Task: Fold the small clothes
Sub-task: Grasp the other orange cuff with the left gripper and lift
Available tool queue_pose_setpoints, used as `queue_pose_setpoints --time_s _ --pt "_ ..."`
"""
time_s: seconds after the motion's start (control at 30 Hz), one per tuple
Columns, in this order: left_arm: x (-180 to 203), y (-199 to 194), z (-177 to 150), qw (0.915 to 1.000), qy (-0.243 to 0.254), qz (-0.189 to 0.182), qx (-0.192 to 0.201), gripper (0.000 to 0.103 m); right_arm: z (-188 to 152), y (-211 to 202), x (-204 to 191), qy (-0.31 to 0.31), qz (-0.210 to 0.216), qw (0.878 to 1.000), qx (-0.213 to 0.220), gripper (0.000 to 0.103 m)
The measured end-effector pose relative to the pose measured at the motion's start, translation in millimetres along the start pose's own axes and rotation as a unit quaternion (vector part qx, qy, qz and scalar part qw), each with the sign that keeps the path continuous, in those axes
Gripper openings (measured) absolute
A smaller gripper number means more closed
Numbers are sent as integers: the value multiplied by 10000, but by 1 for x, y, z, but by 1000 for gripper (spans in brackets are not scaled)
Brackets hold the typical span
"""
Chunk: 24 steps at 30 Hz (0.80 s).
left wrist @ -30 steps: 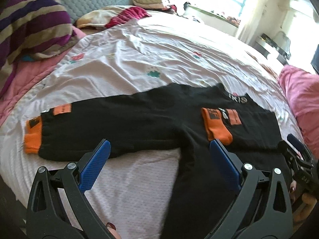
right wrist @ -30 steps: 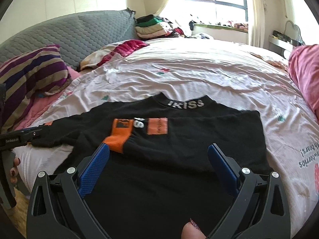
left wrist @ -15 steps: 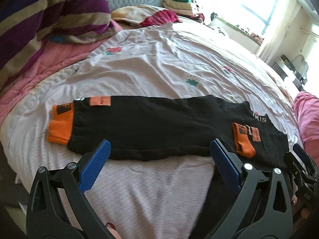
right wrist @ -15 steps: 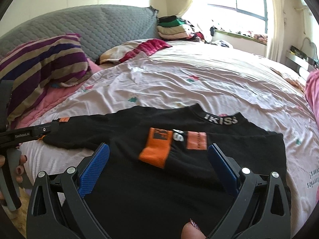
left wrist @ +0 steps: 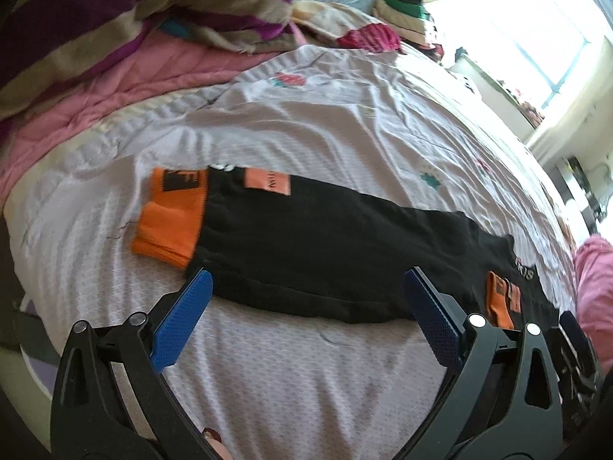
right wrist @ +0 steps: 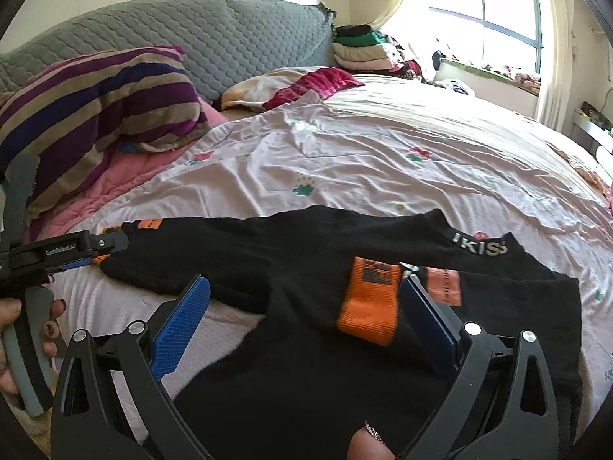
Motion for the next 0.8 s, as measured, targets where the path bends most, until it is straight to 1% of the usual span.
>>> queue_pose_setpoints --time_s 0.1,0.27,0.37,0.47,0.57,0.63,0.67,0.7,0.73,0.77,0.8 --pt "-12 6 0 9997 -243 66 -72 93 2 6 -8 -23 53 10000 -37 98" --pt "-28 15 -1 9978 -626 12 -209 93 2 14 -19 -86 136 9998 -84 98" --pt "-36 20 1 9974 -686 160 -181 93 0 20 -23 -80 187 9997 -122 98" --pt "-45 32 0 9959 -829 269 -244 93 -2 25 -26 -6 245 9996 -152 98" --pt "-51 41 2 9941 -1037 305 -107 93 -6 30 -26 71 291 9994 -197 98" --pt "-51 43 7 9923 -1198 287 143 93 -8 32 -26 102 304 9992 -227 98" --pt "-51 44 10 9912 -1282 244 220 89 -9 33 -26 116 304 9992 -239 98" --pt "-51 45 12 9895 -1395 185 346 77 -11 33 -26 131 305 9991 -248 98" --pt "-50 46 15 9887 -1428 167 431 69 -12 33 -25 153 309 9991 -255 98" --pt "-49 48 17 9886 -1415 192 472 55 -13 33 -23 173 308 9990 -256 98" --pt "-48 50 19 9888 -1396 216 491 46 -15 32 -22 189 307 9990 -252 98"
Point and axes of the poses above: each gripper's, at about its wrist camera, not at the fingertips, and y roughly the way its jaws point, x to its right, z to its top, the point moved 6 cm from there along y, roughly the way its jaws point, and after that the axes turned 5 degrees about x, right-handed, at the moved point
